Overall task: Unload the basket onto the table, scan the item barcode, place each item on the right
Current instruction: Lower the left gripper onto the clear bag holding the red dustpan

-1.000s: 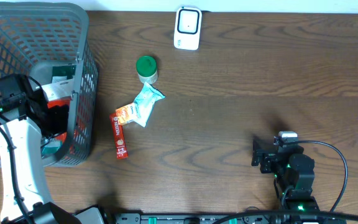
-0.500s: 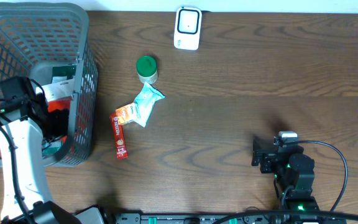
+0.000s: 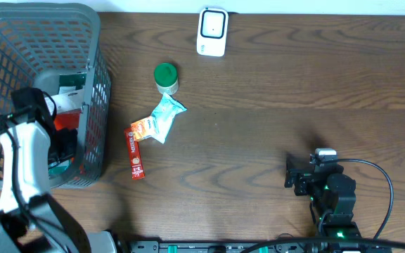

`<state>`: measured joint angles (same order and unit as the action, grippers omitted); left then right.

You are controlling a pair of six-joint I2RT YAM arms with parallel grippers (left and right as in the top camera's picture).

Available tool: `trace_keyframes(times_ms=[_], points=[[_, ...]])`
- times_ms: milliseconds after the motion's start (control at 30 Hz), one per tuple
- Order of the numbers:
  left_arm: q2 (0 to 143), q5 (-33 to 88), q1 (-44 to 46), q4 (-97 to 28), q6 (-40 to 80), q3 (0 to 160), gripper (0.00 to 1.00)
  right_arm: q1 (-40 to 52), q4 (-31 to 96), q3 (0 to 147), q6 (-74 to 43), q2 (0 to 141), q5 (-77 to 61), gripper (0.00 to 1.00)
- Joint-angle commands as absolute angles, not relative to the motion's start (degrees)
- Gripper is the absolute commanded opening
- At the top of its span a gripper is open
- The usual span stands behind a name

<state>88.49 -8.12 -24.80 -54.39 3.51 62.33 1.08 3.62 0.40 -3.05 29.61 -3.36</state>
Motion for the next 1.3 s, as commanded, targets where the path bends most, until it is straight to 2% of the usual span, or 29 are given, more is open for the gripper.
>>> trace_keyframes(times_ms=[0,467,533,900,1067,1100,1267], points=[[92.7,-9.3,-24.8,-54.7,4.9,61.7,0.92,1.5,3.5,0.3,-3.8,29.5,-3.1,0.99],[99.0,-9.3,-24.8,-54.1,4.8,61.7,0.90,1.5,3.5,0.3,-3.8,29.5,-3.1,0.99],[99.0,-9.3,-24.8,-53.9,4.8,61.7,0.77,1.5,3.5,0.3,-3.8,29.5,-3.1,0.99],[99.0,-9.3,-24.8,-52.8,4.8,61.7,0.28,1.5,3.4,0.3,-3.8,29.5,-3.1,0.99],[99.0,-9.3,-24.8,-52.8,4.8,61.7,0.19,1.5,3.4,0.3,-3.8,29.5,-3.0,0.99],[99.0,-9.3,-24.8,-52.8,4.8,61.7,0.14,1.5,3.4,0.3,-3.8,29.5,-3.0,0.99],[99.0,-9.3,-24.8,-52.6,4.8,61.7,0.08,1.5,3.4,0.3,-3.8,29.5,-3.1,0.99]])
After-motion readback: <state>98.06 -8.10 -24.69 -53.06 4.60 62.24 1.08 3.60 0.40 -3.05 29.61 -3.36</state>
